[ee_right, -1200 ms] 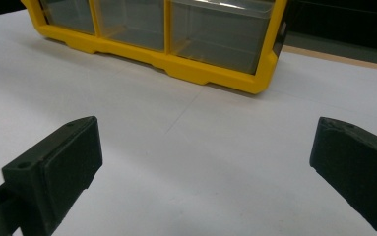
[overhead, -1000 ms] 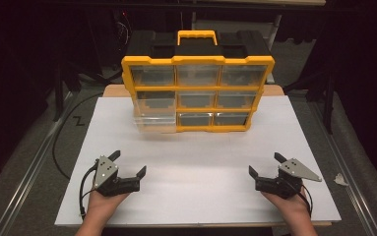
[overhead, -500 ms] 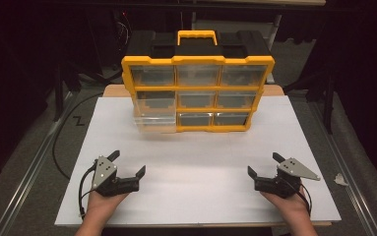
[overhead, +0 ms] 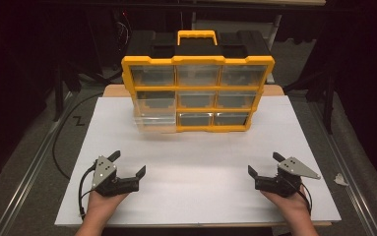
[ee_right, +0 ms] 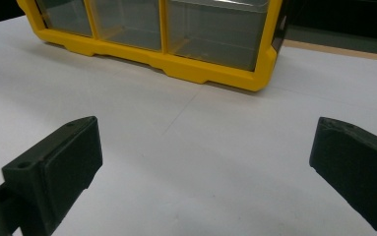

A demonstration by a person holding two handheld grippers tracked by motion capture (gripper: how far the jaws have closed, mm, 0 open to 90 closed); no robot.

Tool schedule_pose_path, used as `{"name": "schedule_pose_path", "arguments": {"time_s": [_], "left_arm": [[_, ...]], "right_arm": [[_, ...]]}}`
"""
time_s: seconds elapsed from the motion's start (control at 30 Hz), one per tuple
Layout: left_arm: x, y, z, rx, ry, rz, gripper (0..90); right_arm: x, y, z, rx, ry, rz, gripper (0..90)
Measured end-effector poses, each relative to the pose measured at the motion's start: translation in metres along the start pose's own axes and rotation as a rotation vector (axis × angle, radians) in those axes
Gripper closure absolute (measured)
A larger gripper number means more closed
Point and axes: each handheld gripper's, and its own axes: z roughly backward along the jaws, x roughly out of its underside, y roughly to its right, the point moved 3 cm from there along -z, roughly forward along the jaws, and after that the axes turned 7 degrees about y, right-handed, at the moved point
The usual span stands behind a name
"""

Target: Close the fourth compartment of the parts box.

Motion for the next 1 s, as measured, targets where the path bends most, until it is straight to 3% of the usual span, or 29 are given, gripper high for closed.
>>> {"name": "schedule_pose_path", "arguments": {"time_s": [1.0], "left_arm": [[-0.0012,-0.0027,0.0049,-0.019,0.003,0.014,17.0]], "right_arm": [[0.0001,-0.0018,-0.0015,-0.006,-0.005,-0.013,0.7]]}}
